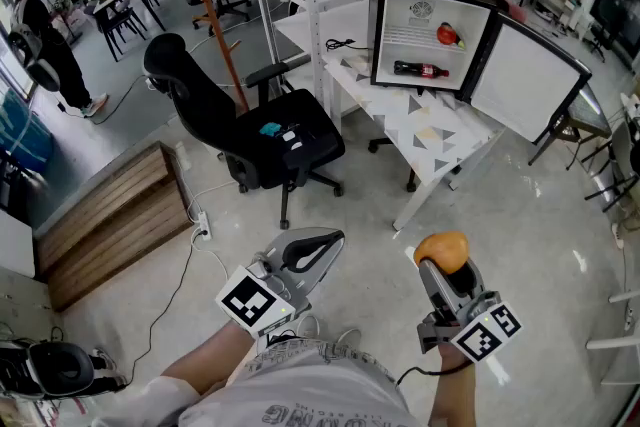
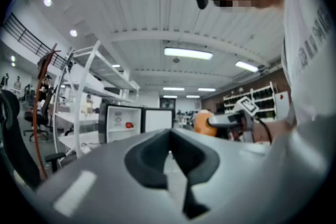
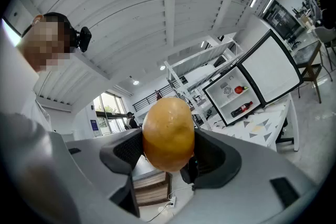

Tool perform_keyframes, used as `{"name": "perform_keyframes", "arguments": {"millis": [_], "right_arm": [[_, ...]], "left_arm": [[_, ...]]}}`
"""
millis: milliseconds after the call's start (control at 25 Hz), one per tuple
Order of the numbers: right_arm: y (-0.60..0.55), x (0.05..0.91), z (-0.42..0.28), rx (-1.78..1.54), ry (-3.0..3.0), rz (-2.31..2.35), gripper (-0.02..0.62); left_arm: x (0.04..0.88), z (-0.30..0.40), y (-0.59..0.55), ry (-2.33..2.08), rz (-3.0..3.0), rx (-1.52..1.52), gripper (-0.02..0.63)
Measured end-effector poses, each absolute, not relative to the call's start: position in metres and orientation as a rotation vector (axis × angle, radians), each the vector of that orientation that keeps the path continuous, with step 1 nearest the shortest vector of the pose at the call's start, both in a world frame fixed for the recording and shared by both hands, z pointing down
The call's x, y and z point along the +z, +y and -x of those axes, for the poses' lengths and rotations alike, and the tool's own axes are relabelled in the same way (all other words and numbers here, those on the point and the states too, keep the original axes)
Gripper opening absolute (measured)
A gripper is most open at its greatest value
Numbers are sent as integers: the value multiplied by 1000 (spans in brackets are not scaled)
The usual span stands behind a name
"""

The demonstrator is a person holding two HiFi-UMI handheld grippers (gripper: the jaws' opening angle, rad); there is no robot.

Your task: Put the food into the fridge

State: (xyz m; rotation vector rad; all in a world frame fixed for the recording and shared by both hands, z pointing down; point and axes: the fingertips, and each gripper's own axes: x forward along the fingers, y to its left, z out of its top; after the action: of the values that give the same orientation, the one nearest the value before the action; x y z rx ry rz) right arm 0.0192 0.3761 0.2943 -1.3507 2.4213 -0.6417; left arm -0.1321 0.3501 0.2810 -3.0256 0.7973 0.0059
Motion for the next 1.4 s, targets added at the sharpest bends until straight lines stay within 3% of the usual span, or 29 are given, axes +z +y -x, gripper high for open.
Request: {"name": "perform_keyframes", "arguments": {"millis": [1400], "right_arm": [[394,322,-89,-680,2410,1366,275]], "left_arm": [[303,70,371,849,3020,-63,8]]}}
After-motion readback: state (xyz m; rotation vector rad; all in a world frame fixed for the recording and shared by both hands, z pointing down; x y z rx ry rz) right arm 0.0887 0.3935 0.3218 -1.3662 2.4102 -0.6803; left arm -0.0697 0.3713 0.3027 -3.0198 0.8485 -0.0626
